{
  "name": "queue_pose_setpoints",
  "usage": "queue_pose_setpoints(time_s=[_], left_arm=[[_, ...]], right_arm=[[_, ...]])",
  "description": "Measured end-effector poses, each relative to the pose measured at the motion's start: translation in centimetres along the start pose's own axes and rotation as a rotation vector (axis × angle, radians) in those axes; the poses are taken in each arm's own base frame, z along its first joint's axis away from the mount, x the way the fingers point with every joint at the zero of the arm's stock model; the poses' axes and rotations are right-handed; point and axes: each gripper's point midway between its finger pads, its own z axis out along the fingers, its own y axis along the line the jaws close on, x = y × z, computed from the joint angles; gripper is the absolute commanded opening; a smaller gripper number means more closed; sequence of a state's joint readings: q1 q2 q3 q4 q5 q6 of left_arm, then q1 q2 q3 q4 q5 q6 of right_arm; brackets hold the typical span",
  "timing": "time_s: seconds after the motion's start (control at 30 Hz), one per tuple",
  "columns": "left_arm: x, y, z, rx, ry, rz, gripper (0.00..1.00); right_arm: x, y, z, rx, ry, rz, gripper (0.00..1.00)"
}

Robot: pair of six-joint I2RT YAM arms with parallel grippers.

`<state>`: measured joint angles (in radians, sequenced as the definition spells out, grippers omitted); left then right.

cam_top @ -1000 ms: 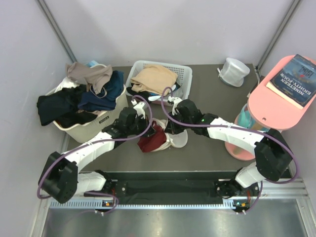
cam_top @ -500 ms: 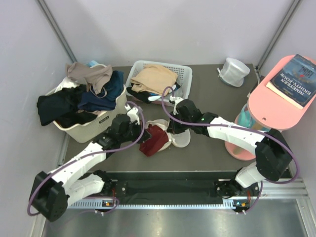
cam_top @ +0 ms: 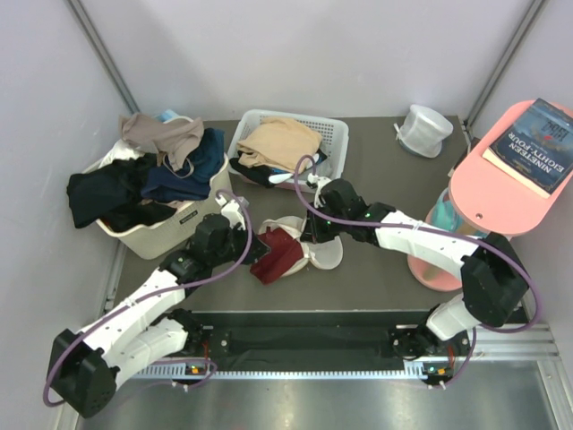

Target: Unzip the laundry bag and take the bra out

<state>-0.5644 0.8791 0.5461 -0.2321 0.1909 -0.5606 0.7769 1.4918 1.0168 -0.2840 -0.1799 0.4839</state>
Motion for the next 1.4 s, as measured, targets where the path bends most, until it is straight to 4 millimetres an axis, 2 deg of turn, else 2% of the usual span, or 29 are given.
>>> queue_pose_setpoints(time_s=[0.23, 0.27, 0.3, 0.4, 0.43, 0.53, 0.6, 0.7, 0.77, 1.0, 1.07, 1.2, 1.23, 1.3, 1.33, 1.4], left_arm=[[-1.0, -0.4, -0.9, 0.005, -0.053, -0.013, 0.0], [-1.0, -0.5, -0.9, 0.009, -0.053, -0.011, 0.08], [-0.9, -0.6, -0.9, 0.012, -0.051, -0.01, 0.37], [-0.7, -0.8, -0.8, 0.025, -0.024, 0.004, 0.74], [-0.7, -0.9, -0.8, 0.027, -0.011, 0.001, 0.82], [-1.6, -1.8, -0.4, 0.047, 0.01, 0.01, 0.95], [-2.7, -2.7, 0.0, 0.069, 0.007, 0.021, 0.99], [-4.2, -3.7, 0.9, 0.103, -0.023, 0.055, 0.99], [-4.6, -3.7, 1.9, 0.113, -0.028, 0.081, 0.99], [-2.0, -1.7, 7.3, 0.094, 0.137, 0.131, 0.99], [-1.6, -1.4, 7.9, 0.098, 0.155, 0.14, 0.96], [-1.6, -1.6, 8.1, 0.119, 0.157, 0.15, 0.71], [-1.6, -1.6, 8.2, 0.122, 0.159, 0.15, 0.56], [-1.5, -1.7, 8.2, 0.129, 0.164, 0.148, 0.38], [-1.5, -1.8, 8.3, 0.134, 0.169, 0.147, 0.19], [-1.2, -1.7, 8.5, 0.139, 0.184, 0.148, 0.0]], right_arm=[[-0.4, -0.1, -0.1, -0.023, 0.0, 0.03, 0.0], [-0.4, 0.0, -0.1, -0.031, 0.0, 0.028, 0.0], [-0.4, 0.1, -0.1, -0.037, 0.001, 0.028, 0.0], [-0.5, -0.1, -0.1, -0.033, -0.003, 0.013, 0.0], [-0.6, -0.6, -0.1, -0.023, -0.008, 0.01, 0.0], [-0.7, -1.7, 0.0, -0.004, -0.017, 0.011, 0.0], [-0.6, -1.8, 0.1, -0.007, -0.014, 0.007, 0.0], [-0.6, -1.4, 0.1, -0.028, -0.016, -0.004, 0.0], [-0.9, -1.1, 0.1, -0.043, -0.023, -0.011, 0.0], [-1.1, -0.4, 0.0, -0.078, -0.028, -0.02, 0.0], [-1.0, -0.4, 0.0, -0.079, -0.027, -0.02, 0.0], [-1.0, -0.4, 0.0, -0.079, -0.026, -0.02, 0.0], [-1.0, -0.4, 0.0, -0.079, -0.025, -0.02, 0.0], [-0.9, -0.4, 0.0, -0.077, -0.023, -0.019, 0.0], [-0.9, -0.5, 0.0, -0.076, -0.022, -0.019, 0.0], [-0.8, -0.6, 0.0, -0.071, -0.017, -0.018, 0.0]])
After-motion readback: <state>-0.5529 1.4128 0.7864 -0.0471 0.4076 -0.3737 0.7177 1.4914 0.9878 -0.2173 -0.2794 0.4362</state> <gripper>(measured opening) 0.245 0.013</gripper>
